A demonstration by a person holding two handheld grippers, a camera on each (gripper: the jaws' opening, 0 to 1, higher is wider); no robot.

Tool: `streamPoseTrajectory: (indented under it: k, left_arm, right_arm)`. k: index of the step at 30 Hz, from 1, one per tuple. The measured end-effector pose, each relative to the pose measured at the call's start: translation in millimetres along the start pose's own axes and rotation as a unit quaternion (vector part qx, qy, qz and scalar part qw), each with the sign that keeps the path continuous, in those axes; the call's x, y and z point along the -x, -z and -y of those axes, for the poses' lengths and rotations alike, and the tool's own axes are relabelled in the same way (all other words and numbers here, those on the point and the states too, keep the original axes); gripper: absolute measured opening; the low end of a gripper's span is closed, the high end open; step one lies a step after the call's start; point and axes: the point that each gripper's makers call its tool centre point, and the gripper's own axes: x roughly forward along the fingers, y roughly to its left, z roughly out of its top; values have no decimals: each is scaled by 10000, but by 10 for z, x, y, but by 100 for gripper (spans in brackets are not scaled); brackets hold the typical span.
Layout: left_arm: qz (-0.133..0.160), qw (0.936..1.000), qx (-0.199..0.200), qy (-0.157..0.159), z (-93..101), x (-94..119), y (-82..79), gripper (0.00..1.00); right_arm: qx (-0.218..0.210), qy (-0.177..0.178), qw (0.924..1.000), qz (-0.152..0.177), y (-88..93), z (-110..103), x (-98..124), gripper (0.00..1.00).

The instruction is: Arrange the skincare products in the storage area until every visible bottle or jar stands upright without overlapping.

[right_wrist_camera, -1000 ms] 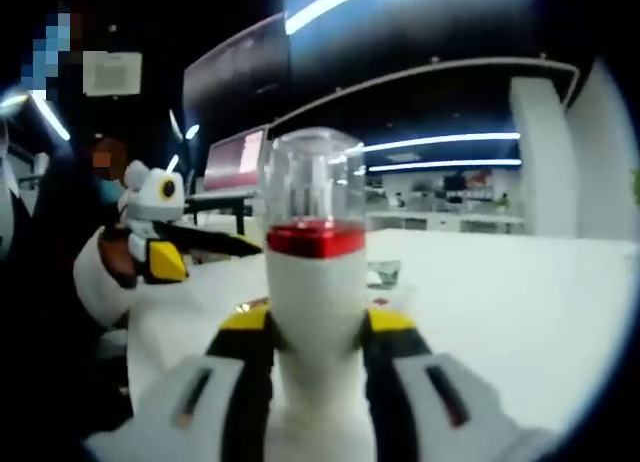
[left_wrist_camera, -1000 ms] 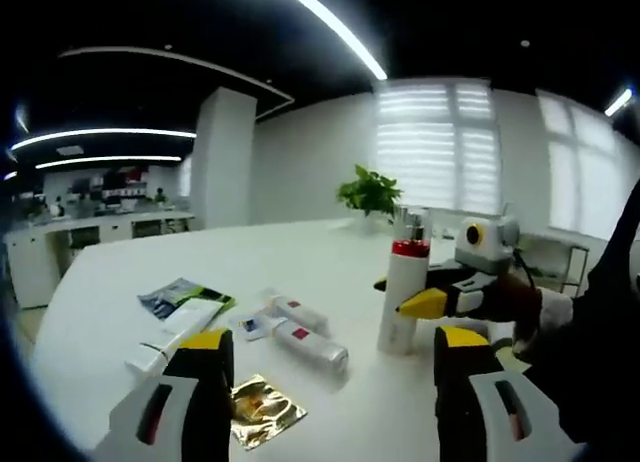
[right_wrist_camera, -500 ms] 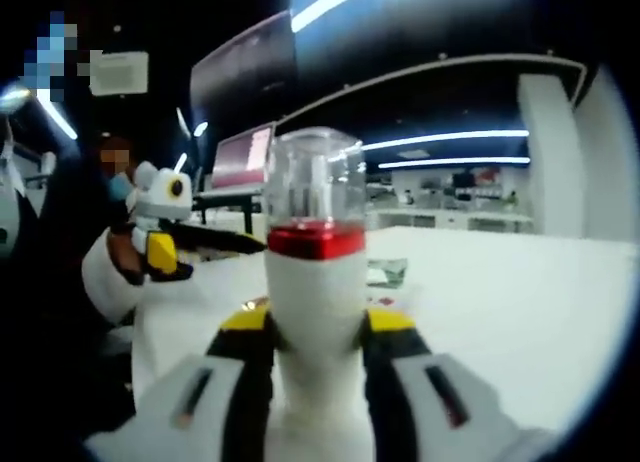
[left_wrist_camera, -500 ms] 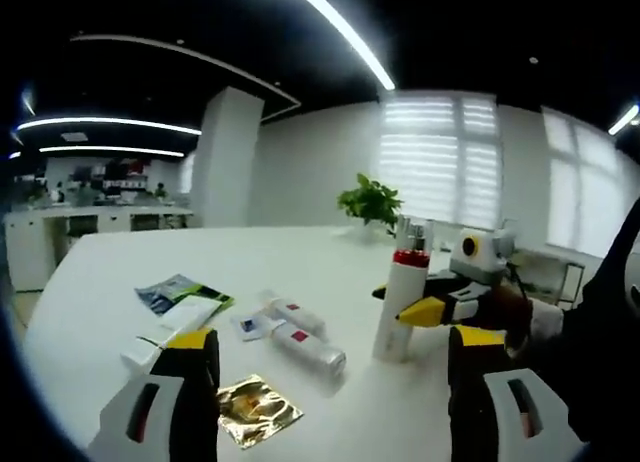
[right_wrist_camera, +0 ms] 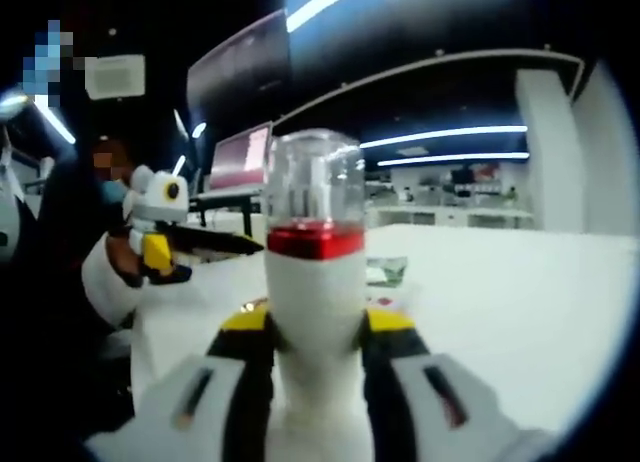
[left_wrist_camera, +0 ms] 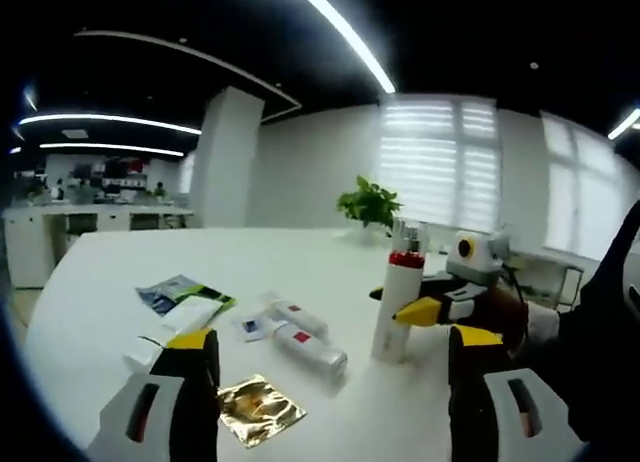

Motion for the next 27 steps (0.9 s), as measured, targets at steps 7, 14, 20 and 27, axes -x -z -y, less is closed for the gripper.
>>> streamPoseTrajectory:
  k: [7,14,20,27]
  left_arm:
    - [45,10000,0,-42,-2,35,-36,97]
    - [-83,9999,17,-87,-29,34,13,99]
    - [-109,9999,67,-59,-14,51,-4,99]
    - [-83,10000,32,-36,6,53,-20,99]
  right_arm:
    - [66,103,9999,104,-55,84,41,32]
    - [155,232,9995,143,-148,225,95,32]
    - [217,331,9992,112,-187,399,138,32]
    - [245,519,9982,186,-218,605,198,32]
